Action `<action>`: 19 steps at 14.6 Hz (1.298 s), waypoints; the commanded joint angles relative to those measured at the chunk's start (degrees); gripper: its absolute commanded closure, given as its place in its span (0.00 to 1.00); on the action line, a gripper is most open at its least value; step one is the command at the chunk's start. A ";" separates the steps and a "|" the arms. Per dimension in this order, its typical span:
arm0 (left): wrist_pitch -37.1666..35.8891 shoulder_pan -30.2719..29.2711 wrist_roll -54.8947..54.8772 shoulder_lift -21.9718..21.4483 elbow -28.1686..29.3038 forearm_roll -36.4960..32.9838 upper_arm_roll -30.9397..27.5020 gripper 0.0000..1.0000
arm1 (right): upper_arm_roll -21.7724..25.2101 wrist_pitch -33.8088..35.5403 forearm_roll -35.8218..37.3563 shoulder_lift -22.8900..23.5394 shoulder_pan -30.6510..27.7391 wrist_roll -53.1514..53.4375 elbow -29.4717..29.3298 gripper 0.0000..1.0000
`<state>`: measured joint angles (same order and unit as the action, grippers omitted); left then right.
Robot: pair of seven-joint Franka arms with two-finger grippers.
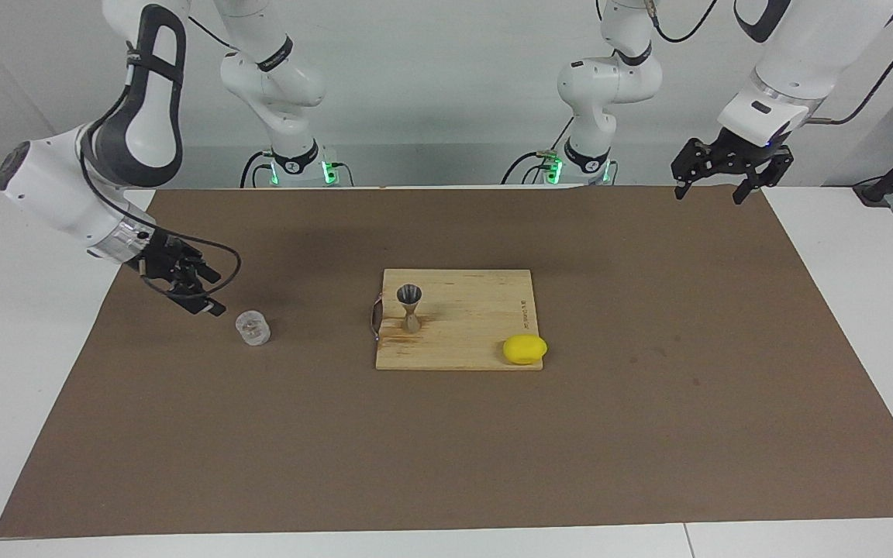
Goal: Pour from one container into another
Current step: 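Set the glass cup down, open the right gripper and withdraw it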
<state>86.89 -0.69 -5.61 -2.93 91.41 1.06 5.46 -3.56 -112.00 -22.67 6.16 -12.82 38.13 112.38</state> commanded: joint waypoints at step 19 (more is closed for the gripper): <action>-0.40 -0.46 -0.54 -0.76 0.88 -0.53 0.25 0.00 | -1.27 13.46 24.52 -4.49 9.83 -23.53 -19.39 0.00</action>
<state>86.89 -0.69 -5.61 -2.93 91.41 1.06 5.46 -4.68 -100.77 0.55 1.81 -2.55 17.07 94.54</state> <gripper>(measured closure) 0.000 0.000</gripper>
